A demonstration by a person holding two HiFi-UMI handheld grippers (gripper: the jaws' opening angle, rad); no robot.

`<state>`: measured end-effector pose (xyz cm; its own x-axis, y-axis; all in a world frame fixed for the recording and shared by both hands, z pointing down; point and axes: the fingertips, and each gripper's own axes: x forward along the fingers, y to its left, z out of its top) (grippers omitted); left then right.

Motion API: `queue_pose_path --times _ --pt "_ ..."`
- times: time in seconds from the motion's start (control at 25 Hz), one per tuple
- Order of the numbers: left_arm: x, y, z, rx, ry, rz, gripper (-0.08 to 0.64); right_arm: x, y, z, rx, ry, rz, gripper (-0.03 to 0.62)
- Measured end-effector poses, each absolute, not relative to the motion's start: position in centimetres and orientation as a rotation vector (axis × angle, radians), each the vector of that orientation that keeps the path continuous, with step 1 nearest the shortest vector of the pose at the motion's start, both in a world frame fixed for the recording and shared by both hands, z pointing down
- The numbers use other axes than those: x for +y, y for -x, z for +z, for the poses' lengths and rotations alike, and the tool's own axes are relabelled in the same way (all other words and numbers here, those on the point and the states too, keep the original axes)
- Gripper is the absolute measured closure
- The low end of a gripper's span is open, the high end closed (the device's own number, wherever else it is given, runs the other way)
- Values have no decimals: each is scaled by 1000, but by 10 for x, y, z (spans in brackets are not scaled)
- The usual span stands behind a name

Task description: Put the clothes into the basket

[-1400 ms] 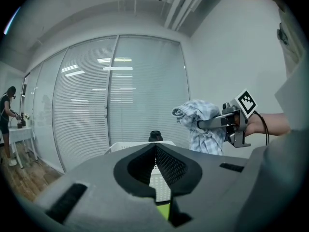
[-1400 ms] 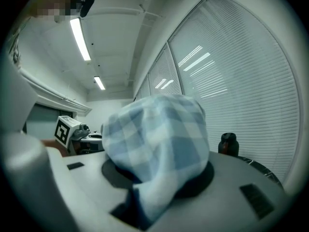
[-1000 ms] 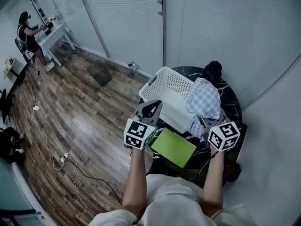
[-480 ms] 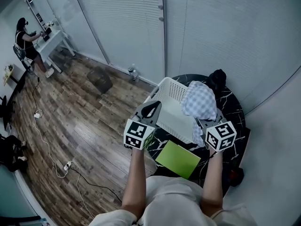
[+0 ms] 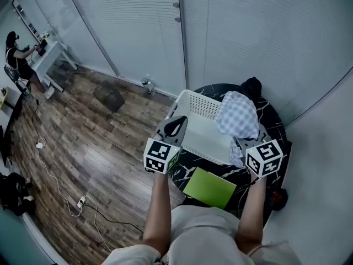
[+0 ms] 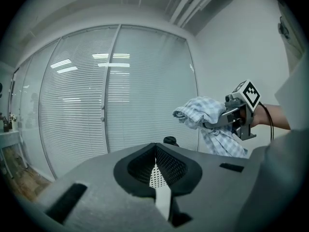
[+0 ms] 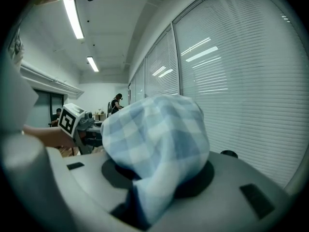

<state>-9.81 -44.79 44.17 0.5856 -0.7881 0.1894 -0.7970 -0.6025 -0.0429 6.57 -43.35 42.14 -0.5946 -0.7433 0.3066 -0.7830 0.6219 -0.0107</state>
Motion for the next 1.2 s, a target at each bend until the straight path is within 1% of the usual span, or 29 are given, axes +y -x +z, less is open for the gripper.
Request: queue_pose_path --times 0.28,0.44,0.6,0.88,1.2 --pt "-450 71 444 -1320 -2784 281 546 -428 -94 398 -2594 -1334 167 419" --pt "-443 69 444 -1327 -2789 278 546 -424 -95 372 -2691 -1368 124 419" --pt "-438 79 442 -1353 -2769 278 546 -423 -81 361 -2784 -1365 110 419" --pt "-433 102 448 -1384 -2743 277 546 -427 -42 382 -2849 -1306 147 419" --pt "-444 128 455 -1417 -2717 264 546 -442 -17 389 -2958 -1329 177 419"
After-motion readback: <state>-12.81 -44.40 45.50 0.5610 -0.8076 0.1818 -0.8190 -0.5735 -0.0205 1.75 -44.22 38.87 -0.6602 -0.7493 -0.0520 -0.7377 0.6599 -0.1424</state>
